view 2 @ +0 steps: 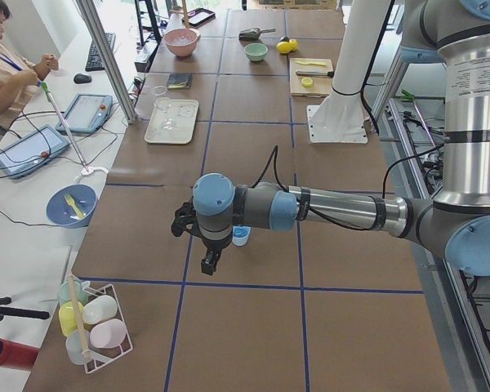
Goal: Pour ice into bowl
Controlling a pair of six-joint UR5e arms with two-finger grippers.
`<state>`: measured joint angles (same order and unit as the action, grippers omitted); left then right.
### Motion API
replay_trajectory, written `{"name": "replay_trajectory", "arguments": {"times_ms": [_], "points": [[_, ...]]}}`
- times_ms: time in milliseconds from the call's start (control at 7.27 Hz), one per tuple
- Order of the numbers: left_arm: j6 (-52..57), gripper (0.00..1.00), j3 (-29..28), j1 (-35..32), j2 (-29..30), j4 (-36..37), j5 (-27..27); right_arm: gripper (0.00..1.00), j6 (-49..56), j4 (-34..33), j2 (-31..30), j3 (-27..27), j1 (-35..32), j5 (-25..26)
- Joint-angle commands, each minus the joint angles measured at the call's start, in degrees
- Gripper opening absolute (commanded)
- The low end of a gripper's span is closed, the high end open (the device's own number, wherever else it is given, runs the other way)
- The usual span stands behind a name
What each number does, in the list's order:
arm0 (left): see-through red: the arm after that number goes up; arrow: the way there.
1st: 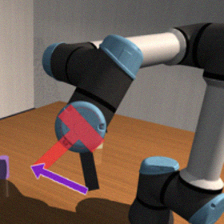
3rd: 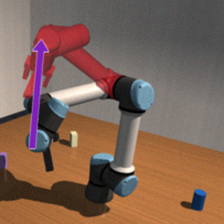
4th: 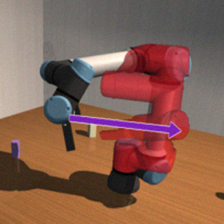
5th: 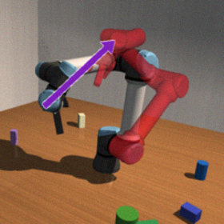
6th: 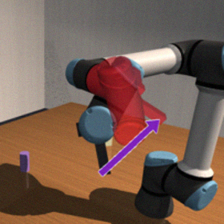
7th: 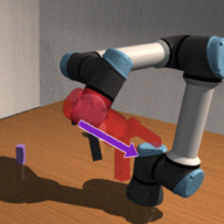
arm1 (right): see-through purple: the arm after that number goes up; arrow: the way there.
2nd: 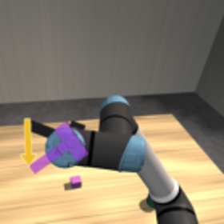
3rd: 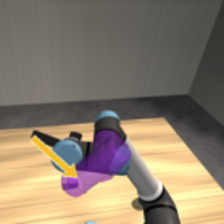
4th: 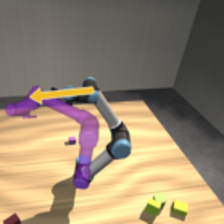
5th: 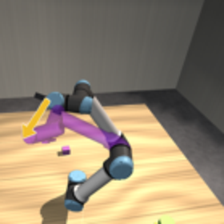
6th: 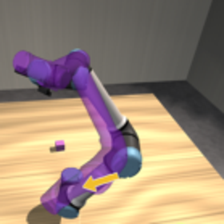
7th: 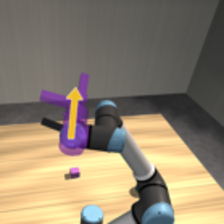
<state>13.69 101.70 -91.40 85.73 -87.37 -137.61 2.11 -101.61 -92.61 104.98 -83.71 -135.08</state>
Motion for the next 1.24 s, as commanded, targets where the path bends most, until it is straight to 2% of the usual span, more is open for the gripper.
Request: {"name": "replay_trajectory", "arguments": {"times_ms": [0, 412, 550, 688, 825, 962, 1100], "points": [[1.8, 1.00, 0.3, -0.6, 0.8, 0.7, 0.7, 1.00, -0.3, 0.1, -0.5, 0.3, 0.0, -0.4], [1.7, 1.00, 2.5, -0.7, -1.2, 0.5, 0.8, 1.00, -0.7, 0.1, -0.3, 0.6, 0.0, -0.7], [1.7, 1.00, 2.7, -0.7, -1.2, 0.4, 0.7, 1.00, -0.8, 2.5, -0.5, 0.3, 0.0, -0.7], [1.6, 1.00, 2.8, -0.7, -0.9, 0.2, 0.6, 1.00, -0.8, 5.9, -1.8, -0.3, 0.7, -2.5], [1.6, 1.00, 2.9, -0.7, -0.7, 0.0, 0.4, 1.00, -2.3, 10.9, -3.4, -0.3, 3.0, -8.1], [1.3, 1.00, 3.2, -0.7, -0.5, -0.2, 0.4, 1.00, -10.0, 14.9, -4.3, -0.2, 6.7, -7.8], [1.3, 1.00, 3.0, -0.7, -0.4, -0.2, 0.4, 1.00, -23.2, 22.7, -4.4, 0.0, 11.9, -5.4]]}}
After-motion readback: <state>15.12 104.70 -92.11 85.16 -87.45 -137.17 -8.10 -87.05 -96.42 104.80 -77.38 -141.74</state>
